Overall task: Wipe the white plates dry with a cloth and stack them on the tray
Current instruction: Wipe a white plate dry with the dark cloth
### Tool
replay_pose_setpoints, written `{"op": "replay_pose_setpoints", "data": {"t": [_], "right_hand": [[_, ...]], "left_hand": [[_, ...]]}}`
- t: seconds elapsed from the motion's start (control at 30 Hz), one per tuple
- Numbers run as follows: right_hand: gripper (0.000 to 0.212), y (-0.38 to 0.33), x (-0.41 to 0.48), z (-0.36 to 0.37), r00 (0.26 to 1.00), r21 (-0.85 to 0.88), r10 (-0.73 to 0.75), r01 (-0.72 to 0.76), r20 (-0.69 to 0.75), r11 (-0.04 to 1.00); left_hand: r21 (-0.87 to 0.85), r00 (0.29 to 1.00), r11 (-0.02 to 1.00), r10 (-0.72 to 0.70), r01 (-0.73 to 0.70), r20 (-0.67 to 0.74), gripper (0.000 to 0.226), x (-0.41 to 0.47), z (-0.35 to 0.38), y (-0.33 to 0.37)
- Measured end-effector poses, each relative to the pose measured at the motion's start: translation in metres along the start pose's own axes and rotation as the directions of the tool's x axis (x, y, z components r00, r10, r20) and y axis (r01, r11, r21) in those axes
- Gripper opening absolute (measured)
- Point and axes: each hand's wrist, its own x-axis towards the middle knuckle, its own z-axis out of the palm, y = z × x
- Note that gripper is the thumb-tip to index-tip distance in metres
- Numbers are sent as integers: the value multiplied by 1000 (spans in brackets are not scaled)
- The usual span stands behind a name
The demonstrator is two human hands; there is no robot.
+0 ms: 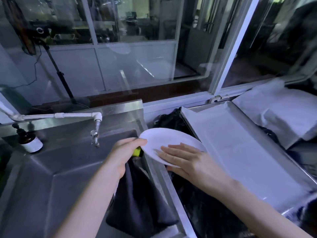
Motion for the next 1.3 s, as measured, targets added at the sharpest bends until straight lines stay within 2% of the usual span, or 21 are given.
{"op": "replay_pose_setpoints", "data": {"t": [0.13,0.2,0.23,0.27,0.3,0.33,0.37,0.4,0.43,0.47,0.5,0.6,0.67,0.8,0.9,1.1,1.2,1.3], "right_hand": [[72,12,-21,-2,959,55,230,-242,164,969],[77,18,-35,-2,903,202,398,-425,162,882],[74,21,-42,-3,851,296,513,-522,112,800],[67,26,-49,-4,764,365,643,-611,42,702],[61,31,-56,-4,640,397,768,-700,-19,594],[56,36,-62,-4,492,413,870,-789,-17,455],[48,39,-66,-4,354,460,934,-838,49,294],[36,43,-69,-2,262,554,953,-821,150,138],[26,46,-73,0,224,654,943,-756,245,10],[20,49,-75,1,223,728,928,-682,297,-69],[19,52,-78,1,231,772,924,-628,304,-97],[21,68,-86,-4,236,841,938,-533,255,-94],[20,87,-93,-8,219,852,946,-514,238,-95],[19,140,-111,-11,173,862,960,-494,222,-111],[20,193,-124,-8,161,853,956,-504,245,-133],[34,308,-132,11,184,788,935,-599,304,-139],[23,357,-128,26,168,722,946,-686,278,-91],[19,396,-123,42,190,679,947,-733,260,-40]], "left_hand": [[-79,999,996,40,-39,8,9,7,22,-14],[-145,1000,989,24,-26,-15,11,12,33,-21],[-170,1000,985,9,-13,-24,11,15,38,-25],[-190,1000,982,-5,0,-29,10,17,42,-28],[-214,999,977,-22,15,-29,10,18,47,-30],[-238,999,971,-39,33,-19,9,18,52,-32],[-261,999,964,-48,47,1,5,18,57,-34],[-274,998,960,-47,53,28,7,18,62,-35],[-285,998,957,-40,55,57,14,18,68,-36],[-293,996,954,-34,57,82,20,20,74,-36],[-290,995,955,-30,58,99,23,22,81,-36],[-248,987,968,11,29,159,20,27,104,-38],[-188,978,982,46,-7,204,19,33,121,-39],[-53,961,999,19,-5,276,25,54,160,-39],[15,954,1000,5,-10,300,36,77,195,-38],[111,994,994,-1,-11,109,33,129,277,-44],[206,999,978,-8,-2,49,32,154,311,-47],[286,993,957,-73,42,98,40,177,336,-48]]}}
